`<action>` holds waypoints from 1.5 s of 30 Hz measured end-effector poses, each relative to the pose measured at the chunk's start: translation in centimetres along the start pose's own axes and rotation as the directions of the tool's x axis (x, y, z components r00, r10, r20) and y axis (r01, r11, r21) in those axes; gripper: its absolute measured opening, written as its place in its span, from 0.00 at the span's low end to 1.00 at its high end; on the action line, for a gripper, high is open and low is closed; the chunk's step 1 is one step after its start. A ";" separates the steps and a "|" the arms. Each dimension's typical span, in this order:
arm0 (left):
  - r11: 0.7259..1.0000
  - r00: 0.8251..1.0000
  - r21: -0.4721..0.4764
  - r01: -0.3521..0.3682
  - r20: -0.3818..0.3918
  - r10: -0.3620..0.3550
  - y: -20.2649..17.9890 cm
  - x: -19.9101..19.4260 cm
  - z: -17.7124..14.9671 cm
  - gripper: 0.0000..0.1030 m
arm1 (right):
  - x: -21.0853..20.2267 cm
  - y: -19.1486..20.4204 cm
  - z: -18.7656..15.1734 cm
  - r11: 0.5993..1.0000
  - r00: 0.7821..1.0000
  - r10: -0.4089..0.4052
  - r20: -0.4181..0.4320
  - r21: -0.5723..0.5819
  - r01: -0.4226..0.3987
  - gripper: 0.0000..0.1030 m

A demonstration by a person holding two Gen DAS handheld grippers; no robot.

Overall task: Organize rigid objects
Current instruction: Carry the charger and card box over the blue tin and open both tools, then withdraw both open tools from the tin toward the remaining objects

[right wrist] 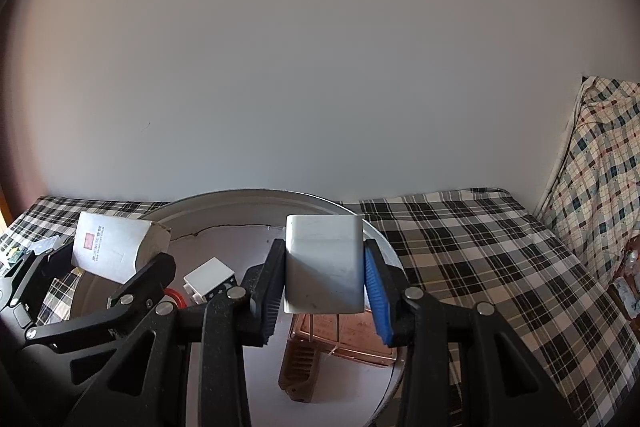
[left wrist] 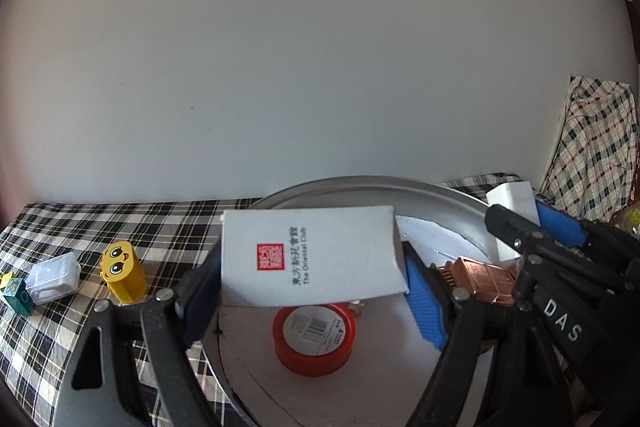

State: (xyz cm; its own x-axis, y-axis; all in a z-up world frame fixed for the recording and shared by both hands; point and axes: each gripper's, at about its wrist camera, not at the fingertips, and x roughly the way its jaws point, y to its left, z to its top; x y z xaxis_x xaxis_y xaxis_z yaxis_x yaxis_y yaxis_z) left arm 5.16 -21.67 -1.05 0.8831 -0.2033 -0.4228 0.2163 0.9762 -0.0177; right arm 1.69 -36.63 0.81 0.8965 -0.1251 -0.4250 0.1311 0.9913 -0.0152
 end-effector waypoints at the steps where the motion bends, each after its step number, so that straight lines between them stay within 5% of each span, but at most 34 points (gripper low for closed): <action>1: 1.000 1.000 0.003 0.002 -0.002 -0.002 0.0 0.0 0.0 0.79 | 0.1 -0.1 0.0 1.000 1.000 0.005 -0.004 0.006 -0.005 0.39; 21: 0.996 0.997 0.042 -0.074 -0.024 0.075 0.0 0.0 -0.1 0.84 | 2.4 -0.9 -0.4 0.993 0.986 0.115 -0.123 0.051 -0.109 0.42; 24: 0.998 0.998 0.015 -0.060 -0.017 0.060 0.5 -0.4 0.0 1.00 | 1.8 -1.8 -0.1 0.995 0.994 0.067 -0.088 0.076 -0.060 0.57; 29: 1.000 1.000 0.011 -0.024 -0.013 0.024 0.4 -0.8 0.0 1.00 | -0.2 -4.1 0.1 0.977 0.999 0.034 0.037 0.209 -0.041 0.87; 45: 0.999 0.999 -0.005 -0.034 0.010 0.034 1.5 -1.4 0.0 1.00 | -1.0 -3.3 0.0 0.986 0.995 -0.025 0.095 0.165 0.009 0.88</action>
State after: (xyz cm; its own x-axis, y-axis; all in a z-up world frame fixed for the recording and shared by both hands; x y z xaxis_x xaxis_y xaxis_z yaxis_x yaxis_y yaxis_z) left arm 4.24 -19.87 -0.50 0.8942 -0.1706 -0.4139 0.1837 0.9830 -0.0083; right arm 0.38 -39.75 1.29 0.9290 -0.1536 -0.3367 0.2074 0.9696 0.1299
